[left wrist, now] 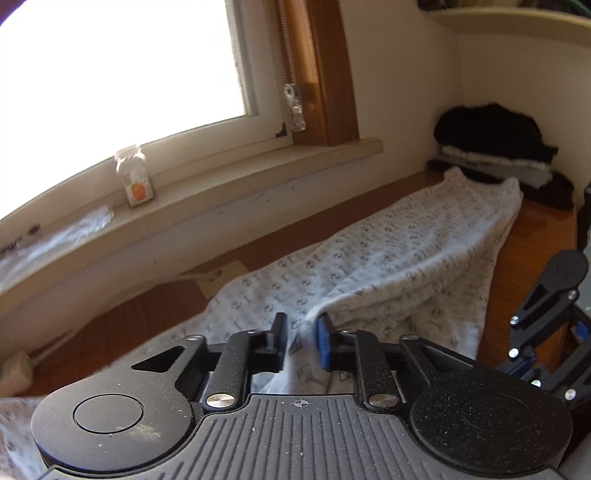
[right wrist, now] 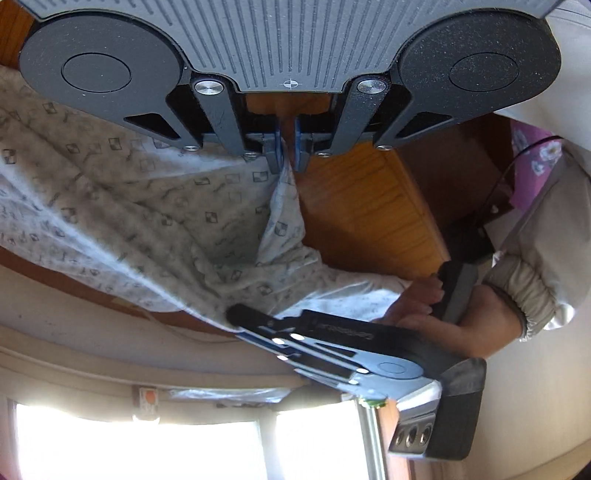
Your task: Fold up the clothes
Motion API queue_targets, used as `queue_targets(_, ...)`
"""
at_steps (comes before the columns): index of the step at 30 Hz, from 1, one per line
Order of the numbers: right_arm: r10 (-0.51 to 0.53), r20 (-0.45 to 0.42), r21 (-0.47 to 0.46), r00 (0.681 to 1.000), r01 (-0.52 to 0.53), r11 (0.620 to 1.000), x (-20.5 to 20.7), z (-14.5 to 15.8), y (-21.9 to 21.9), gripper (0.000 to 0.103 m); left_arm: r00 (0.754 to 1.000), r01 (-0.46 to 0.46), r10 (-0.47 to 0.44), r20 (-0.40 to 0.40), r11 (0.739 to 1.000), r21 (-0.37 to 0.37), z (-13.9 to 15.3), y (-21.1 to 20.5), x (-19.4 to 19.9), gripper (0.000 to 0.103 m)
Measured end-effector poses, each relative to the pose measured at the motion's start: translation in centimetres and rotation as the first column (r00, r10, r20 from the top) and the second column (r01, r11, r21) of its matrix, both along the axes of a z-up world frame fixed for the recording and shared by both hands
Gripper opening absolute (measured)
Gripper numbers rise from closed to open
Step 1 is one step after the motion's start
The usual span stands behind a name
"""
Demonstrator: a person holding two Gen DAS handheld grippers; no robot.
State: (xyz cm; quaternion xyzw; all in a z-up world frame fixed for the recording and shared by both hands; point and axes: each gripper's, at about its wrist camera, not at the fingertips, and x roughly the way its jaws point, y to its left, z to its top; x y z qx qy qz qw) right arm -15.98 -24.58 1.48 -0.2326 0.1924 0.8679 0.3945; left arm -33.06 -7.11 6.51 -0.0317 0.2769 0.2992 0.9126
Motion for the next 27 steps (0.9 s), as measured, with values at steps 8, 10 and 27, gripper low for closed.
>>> queue_targets(8, -0.042, -0.018, 0.026, 0.999, 0.043, 0.999, -2.2, 0.3, 3.2, 0.043, 0.985, -0.166, 0.167, 0.033, 0.985, -0.038, -0.5, 5.7, -5.2, 0.032)
queue_targets(10, -0.045, -0.025, 0.02, 0.999, 0.045, 0.999, -3.0, 0.1, 4.5, 0.045, 0.976, -0.215, 0.215, 0.013, 0.976, -0.026, -1.1, 7.4, -6.3, 0.031)
queue_targets(27, 0.044, -0.055, 0.11, 0.997, -0.038, 0.993, -6.0, 2.0, 3.5, 0.009, 0.926, -0.377, 0.373, -0.059, 0.92, -0.104, -4.0, 15.5, -11.0, 0.037)
